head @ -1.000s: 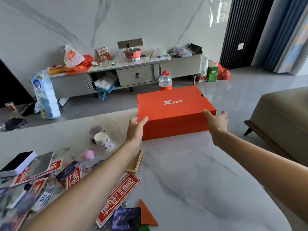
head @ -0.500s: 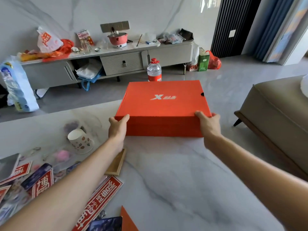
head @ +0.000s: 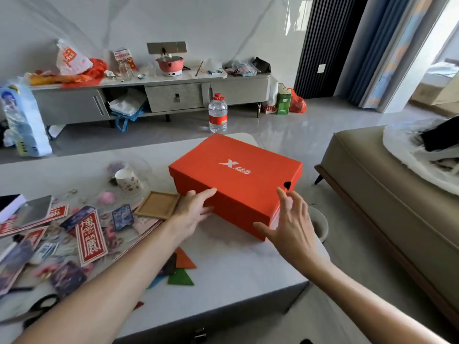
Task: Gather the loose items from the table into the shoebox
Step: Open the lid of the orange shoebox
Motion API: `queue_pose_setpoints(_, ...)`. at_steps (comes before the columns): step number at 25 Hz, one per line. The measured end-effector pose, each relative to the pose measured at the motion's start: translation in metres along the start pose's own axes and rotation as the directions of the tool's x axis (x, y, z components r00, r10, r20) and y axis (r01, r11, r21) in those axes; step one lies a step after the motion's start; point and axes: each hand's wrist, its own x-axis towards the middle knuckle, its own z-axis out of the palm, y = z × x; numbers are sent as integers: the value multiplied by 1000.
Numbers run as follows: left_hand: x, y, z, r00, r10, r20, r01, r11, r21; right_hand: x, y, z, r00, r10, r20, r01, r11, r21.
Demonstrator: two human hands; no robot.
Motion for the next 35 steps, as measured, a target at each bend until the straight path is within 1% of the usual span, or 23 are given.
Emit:
queue_pose_setpoints(1,-8,1,8,999,-34,32,35,999,-40,10,-2,-3,989,-134,58,141,980,-142)
queue_pose_setpoints(2,-15,2,15,996,-63,60,68,994,-88,19,-5,-3,967,-204,151,236,942,-240)
queue_pose_setpoints(3,-20,3,19,993,-83,86,95,985,-145,25,-8,2,949,-225,222,288,905,-314)
queue_pose_setpoints(4,-22,5,23,989,-102,111,123,971,-205,29,-10,9,942,-230,245,312,869,-384)
queue_pose_setpoints(6,-22,6,23,983,-137,125,170,939,-300,34,-11,19,943,-262,203,329,813,-481)
queue_pose_setpoints(8,-15,4,17,979,-164,121,196,922,-334,35,-9,25,943,-294,159,333,796,-505)
queue_pose_setpoints(10,-9,-2,11,980,-175,97,196,937,-291,36,-9,24,933,-323,158,356,772,-527)
queue_pose_setpoints(12,-8,-5,9,990,-140,30,143,958,-247,32,-19,15,917,-378,124,385,765,-516)
queue_pose_setpoints(14,-10,-4,9,995,-73,-69,58,977,-205,29,-34,-3,899,-436,41,402,783,-475)
queue_pose_setpoints(16,-13,-3,12,989,35,-144,-49,994,-96,38,-49,-31,875,-462,-142,374,833,-408)
queue_pose_setpoints(17,-15,-3,14,986,96,-140,-98,995,-3,48,-54,-49,862,-445,-243,351,869,-348)
queue_pose_setpoints(19,-17,-4,18,977,197,-77,-169,946,277,76,-54,-85,850,-341,-402,307,940,-149)
queue_pose_setpoints(20,-17,-4,20,973,222,-56,-180,893,412,89,-48,-101,860,-243,-449,263,965,-18)
queue_pose_setpoints(22,-17,-1,20,966,239,-98,-142,808,571,115,-23,-119,885,-18,-465,167,944,284)
queue_pose_setpoints(23,-15,2,21,963,240,-120,-119,783,611,126,-6,-120,902,103,-419,96,899,428)
queue_pose_setpoints(24,-14,4,21,964,234,-129,-100,765,637,135,13,-117,916,220,-336,-12,851,525)
queue_pose_setpoints(26,-11,4,22,968,211,-133,-74,752,655,150,53,-95,912,387,-134,-252,789,561)
queue_pose_setpoints(27,-10,4,22,968,209,-135,-67,741,668,152,68,-81,894,447,-33,-349,741,574)
queue_pose_setpoints(28,-9,4,22,966,216,-140,-60,720,691,153,78,-68,864,500,58,-424,661,619)
queue_pose_setpoints(30,-5,4,22,962,226,-154,-41,674,738,153,90,-39,803,555,217,-501,433,750)
queue_pose_setpoints(33,-2,5,20,956,236,-174,-19,643,765,147,96,-11,718,592,366,-533,130,836)
queue_pose_setpoints(34,-2,4,19,955,235,-180,-7,627,779,145,95,-7,704,591,395,-532,69,844)
queue_pose_setpoints(35,-2,3,17,954,235,-188,5,612,791,145,94,-4,698,583,416,-534,35,845)
